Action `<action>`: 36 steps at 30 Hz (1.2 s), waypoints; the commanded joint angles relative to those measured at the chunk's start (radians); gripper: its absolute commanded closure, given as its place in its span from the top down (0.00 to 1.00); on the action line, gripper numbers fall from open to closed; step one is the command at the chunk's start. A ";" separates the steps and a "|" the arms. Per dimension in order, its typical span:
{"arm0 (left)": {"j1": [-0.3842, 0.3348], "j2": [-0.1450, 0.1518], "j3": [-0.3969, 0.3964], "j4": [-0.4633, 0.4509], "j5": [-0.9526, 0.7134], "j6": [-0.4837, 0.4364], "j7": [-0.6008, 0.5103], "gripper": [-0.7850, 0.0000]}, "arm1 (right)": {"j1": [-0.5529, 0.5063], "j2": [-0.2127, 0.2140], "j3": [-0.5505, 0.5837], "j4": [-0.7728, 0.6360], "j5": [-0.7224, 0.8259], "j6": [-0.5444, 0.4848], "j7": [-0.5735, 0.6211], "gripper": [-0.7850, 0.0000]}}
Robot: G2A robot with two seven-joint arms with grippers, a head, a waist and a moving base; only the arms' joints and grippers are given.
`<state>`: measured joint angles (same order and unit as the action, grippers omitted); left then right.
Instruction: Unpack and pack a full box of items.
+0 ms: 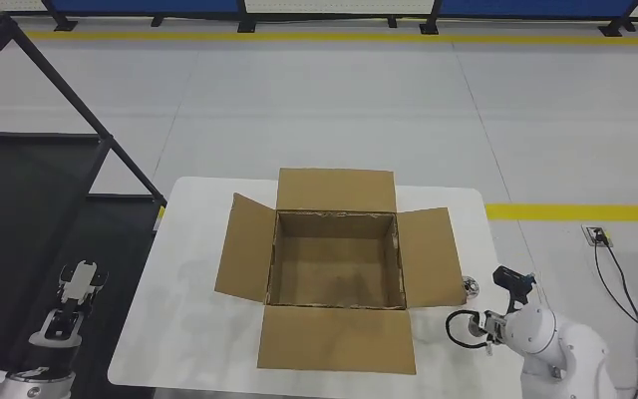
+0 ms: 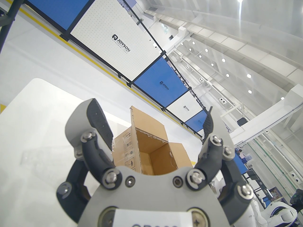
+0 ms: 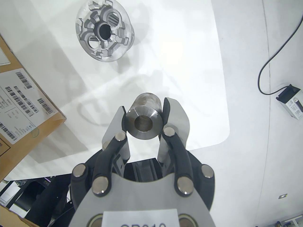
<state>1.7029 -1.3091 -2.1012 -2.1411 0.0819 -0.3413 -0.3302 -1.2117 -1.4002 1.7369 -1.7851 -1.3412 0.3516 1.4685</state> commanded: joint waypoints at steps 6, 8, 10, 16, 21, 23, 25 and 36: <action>0.000 0.000 0.000 0.000 0.000 0.000 0.000 1.00 | 0.028 0.001 -0.025 0.064 -0.001 0.012 -0.017 0.00; 0.000 0.000 0.000 0.000 0.000 0.000 0.000 1.00 | 0.034 0.002 -0.024 0.083 0.003 0.016 -0.025 0.04; 0.000 0.000 0.000 0.000 0.000 0.000 0.000 1.00 | 0.038 0.002 -0.022 0.106 0.016 0.022 -0.037 0.04; 0.000 0.000 0.000 0.000 0.000 0.000 0.000 1.00 | 0.052 0.005 -0.019 0.166 0.042 0.023 -0.075 0.10; 0.000 0.000 0.000 0.000 0.000 0.000 0.000 1.00 | 0.048 0.007 -0.028 0.166 0.054 0.027 -0.085 0.44; 0.000 0.000 0.000 0.000 0.000 0.000 0.000 1.00 | 0.045 0.009 -0.029 0.162 0.058 0.029 -0.087 0.71; 0.000 0.000 0.000 0.000 0.000 0.000 0.000 1.00 | 0.042 0.010 -0.029 0.154 0.062 0.031 -0.087 0.78; 0.000 0.000 0.000 0.000 0.000 0.000 0.000 1.00 | -0.028 0.013 -0.006 -0.092 0.043 0.126 -0.175 0.91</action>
<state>1.7029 -1.3091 -2.1012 -2.1411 0.0819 -0.3413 -0.3302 -1.2270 -1.3877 1.7261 -1.8269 -1.2917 0.4631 1.3059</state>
